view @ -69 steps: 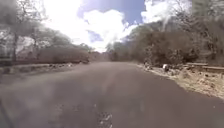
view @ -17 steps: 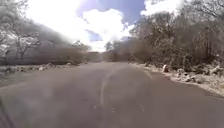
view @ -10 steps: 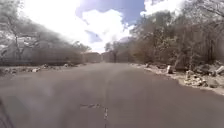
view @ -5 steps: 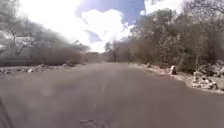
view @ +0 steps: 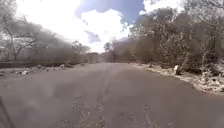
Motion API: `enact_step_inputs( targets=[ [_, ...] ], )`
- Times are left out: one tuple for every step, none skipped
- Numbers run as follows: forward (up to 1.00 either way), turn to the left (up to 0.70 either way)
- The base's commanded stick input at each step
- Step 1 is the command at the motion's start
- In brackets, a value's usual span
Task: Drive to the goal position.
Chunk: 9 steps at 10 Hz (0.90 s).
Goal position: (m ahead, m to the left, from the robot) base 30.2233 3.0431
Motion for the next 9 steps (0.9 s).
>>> enact_step_inputs(
  targets=[
    [0.70, 0.00],
    [0.70, 0.00],
    [0.70, 0.00],
    [0.70, 0.00],
    [0.70, 0.00],
    [0.70, 0.00],
    [0.70, 0.00],
    [0.70, 0.00],
    [0.70, 0.00]
  ],
)
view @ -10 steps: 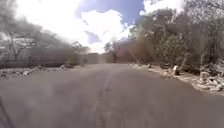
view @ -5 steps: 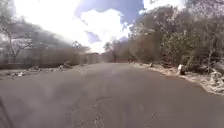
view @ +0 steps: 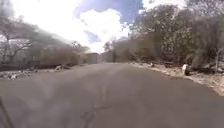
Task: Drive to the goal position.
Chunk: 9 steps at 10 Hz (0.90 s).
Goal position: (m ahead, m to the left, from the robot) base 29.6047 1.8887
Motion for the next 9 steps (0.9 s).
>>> enact_step_inputs(
  targets=[
    [0.70, 0.00],
    [0.70, 0.00],
    [0.70, 0.00],
    [0.70, 0.00],
    [0.70, 0.00],
    [0.70, 0.00],
    [0.70, 0.00],
    [0.70, 0.00],
    [0.70, 0.00]
  ],
)
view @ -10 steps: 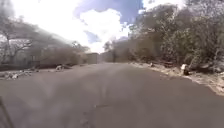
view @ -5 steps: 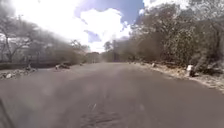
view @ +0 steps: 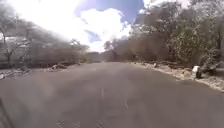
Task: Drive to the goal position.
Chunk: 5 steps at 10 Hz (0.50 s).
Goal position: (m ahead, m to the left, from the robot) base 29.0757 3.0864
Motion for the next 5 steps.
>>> enact_step_inputs(
  targets=[
    [0.70, 0.00],
    [0.70, 0.00],
    [0.70, 0.00],
    [0.70, 0.00],
    [0.70, 0.00]
  ],
)
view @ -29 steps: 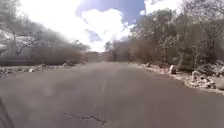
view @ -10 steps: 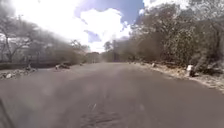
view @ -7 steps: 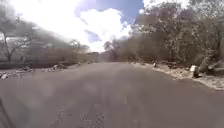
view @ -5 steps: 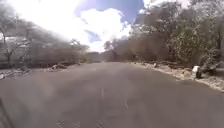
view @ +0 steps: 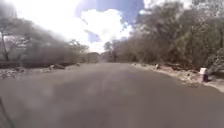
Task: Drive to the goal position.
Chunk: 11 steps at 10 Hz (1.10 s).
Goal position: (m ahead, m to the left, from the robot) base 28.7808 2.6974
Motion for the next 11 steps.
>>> enact_step_inputs(
  targets=[
    [0.70, 0.00],
    [0.70, 0.00],
    [0.70, 0.00],
    [0.70, 0.00],
    [0.70, 0.00],
    [0.70, 0.00],
    [0.70, 0.00],
    [0.70, 0.00],
    [0.70, 0.00],
    [0.70, 0.00],
    [0.70, 0.00]
  ],
)
